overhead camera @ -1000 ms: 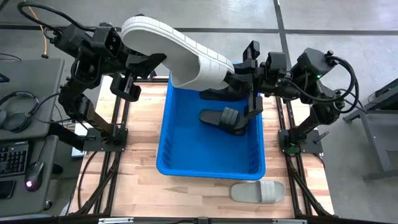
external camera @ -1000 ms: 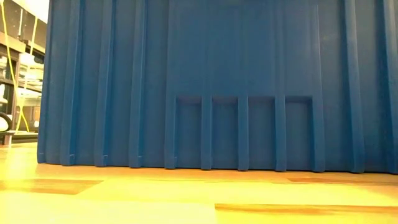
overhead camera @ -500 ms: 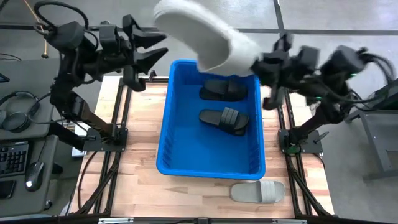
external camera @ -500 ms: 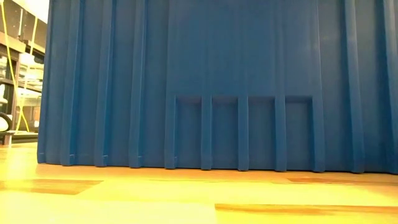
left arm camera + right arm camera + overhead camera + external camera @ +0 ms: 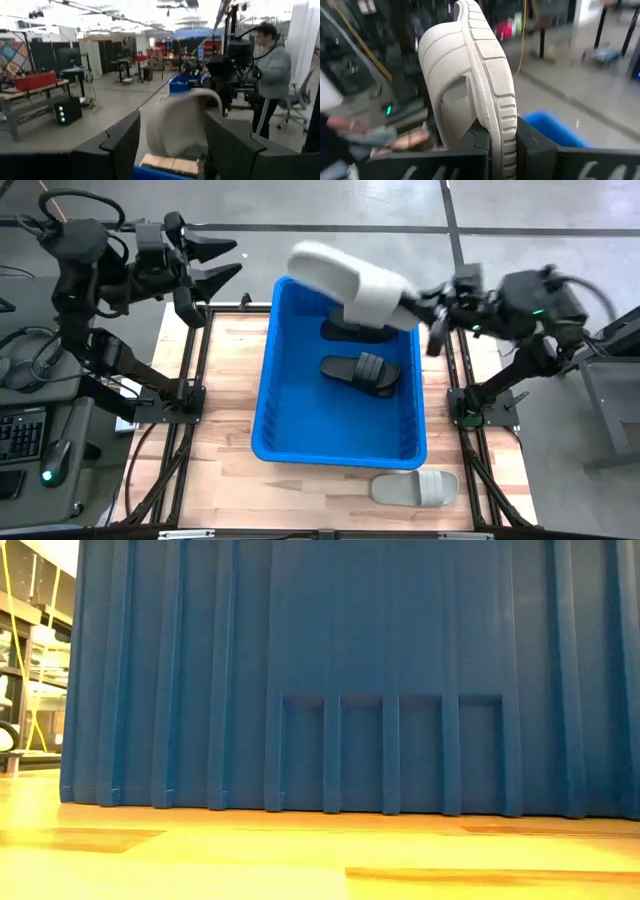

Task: Pick and place slides into bin
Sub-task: Put the gray slipper into the blue bin

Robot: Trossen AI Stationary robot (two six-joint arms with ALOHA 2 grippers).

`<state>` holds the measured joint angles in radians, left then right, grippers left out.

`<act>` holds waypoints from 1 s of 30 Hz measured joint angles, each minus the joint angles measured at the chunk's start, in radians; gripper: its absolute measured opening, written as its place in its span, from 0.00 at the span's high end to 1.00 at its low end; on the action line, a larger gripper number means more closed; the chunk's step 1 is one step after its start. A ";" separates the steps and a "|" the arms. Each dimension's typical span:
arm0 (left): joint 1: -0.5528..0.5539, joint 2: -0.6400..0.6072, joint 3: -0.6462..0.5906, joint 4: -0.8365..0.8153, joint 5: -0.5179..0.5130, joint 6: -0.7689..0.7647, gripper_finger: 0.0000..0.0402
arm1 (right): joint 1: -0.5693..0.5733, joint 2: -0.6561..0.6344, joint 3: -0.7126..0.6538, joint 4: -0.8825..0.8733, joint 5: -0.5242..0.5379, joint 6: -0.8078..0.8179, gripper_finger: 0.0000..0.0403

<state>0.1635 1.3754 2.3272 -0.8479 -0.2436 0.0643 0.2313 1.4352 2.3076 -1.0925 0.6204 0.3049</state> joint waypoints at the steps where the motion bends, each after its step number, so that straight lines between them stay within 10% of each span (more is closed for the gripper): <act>1: 0.000 0.000 0.000 -0.012 0.001 -0.001 0.48 | -0.006 0.006 -0.001 -0.031 -0.021 0.032 0.98; 12: 0.000 0.064 -0.002 -0.278 0.024 -0.156 0.48 | -0.028 0.051 0.000 -0.052 -0.206 0.125 0.99; 30: 0.000 0.097 0.000 -0.294 0.176 -0.258 0.48 | -0.028 0.052 0.000 -0.048 -0.215 0.098 0.99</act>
<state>0.1635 1.4721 2.3272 -1.1417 -0.0680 -0.1942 0.2035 1.4868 2.3081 -1.1403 0.4049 0.4025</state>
